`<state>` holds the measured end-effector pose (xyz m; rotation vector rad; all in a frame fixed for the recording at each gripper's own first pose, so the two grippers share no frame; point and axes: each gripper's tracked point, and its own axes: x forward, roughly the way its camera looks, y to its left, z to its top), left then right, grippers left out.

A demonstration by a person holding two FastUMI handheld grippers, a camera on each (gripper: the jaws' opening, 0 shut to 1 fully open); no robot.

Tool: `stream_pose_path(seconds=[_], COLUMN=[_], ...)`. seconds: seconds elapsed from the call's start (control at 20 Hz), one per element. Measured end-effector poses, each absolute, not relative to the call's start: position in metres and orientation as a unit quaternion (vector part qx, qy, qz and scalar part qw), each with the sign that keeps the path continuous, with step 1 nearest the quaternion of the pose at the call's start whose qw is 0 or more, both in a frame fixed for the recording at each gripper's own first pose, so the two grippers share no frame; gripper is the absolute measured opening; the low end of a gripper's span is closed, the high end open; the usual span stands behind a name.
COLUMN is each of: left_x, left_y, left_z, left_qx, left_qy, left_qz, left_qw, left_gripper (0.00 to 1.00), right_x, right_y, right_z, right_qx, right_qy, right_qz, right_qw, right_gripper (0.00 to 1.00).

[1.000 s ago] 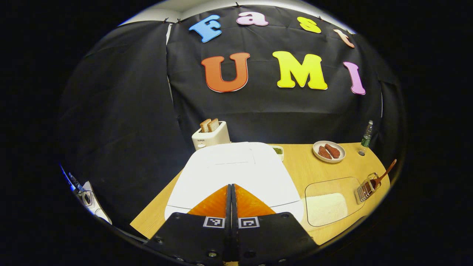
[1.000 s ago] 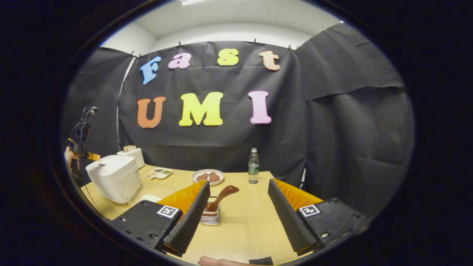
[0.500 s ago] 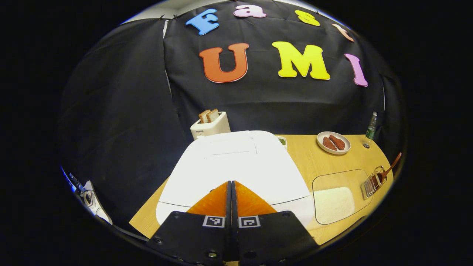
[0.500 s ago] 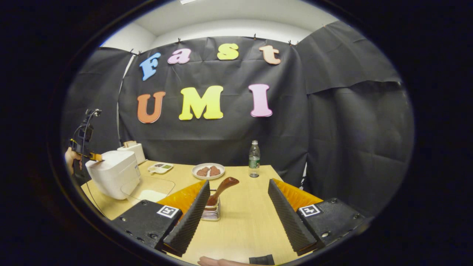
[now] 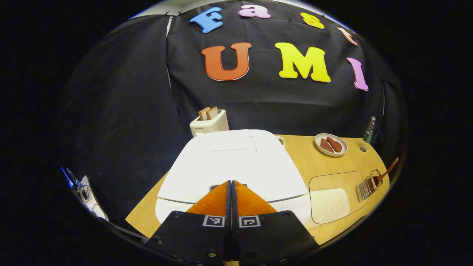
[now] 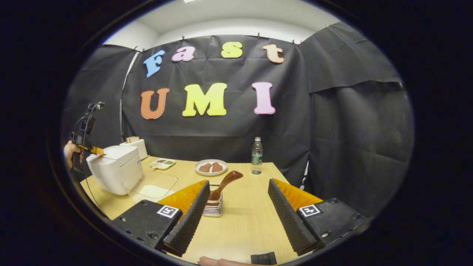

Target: Close the left gripper, press the button to open the rice cooker; take a wooden spoon from the chopstick holder with the right hand, scoop a spoonful of rice and pour it into the rice cooker, then put the wooden spoon back into the chopstick holder.

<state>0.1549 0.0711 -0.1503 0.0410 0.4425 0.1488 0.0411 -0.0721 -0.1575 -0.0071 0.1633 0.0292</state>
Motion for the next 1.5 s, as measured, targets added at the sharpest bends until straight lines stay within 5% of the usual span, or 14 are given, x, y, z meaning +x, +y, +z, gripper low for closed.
stream_pose_path(seconds=[0.2,0.3,0.45,0.6,1.25,1.5], left_x=[0.136,0.123,0.09,0.061,-0.044,-0.081], left_y=[0.071,0.062,0.058,0.049,0.025,0.019], left_z=[-0.11,-0.105,-0.093,-0.081,-0.029,-0.038], left_qx=[0.039,0.038,0.056,0.048,0.056,0.046], left_qy=[0.176,0.168,0.141,0.108,-0.04,-0.066], left_qz=[0.08,0.067,0.071,0.066,0.036,0.026], left_qw=[0.98,0.983,0.986,0.991,0.997,0.996], left_gripper=[0.05,0.2,0.31,0.93,0.95,0.95], right_x=[0.044,0.047,0.054,0.061,0.132,0.168], right_y=[-0.066,-0.061,-0.059,-0.053,-0.014,-0.022], right_z=[-0.175,-0.18,-0.194,-0.206,-0.245,-0.262], right_qx=[-0.003,-0.003,0.007,0.01,0.089,0.102], right_qy=[0.093,0.095,0.104,0.111,0.125,0.14], right_qz=[0.019,0.026,0.032,0.033,0.026,-0.022], right_qw=[0.996,0.995,0.994,0.993,0.988,0.985], right_gripper=[0.99,0.99,1.0,1.0,0.96,0.96])
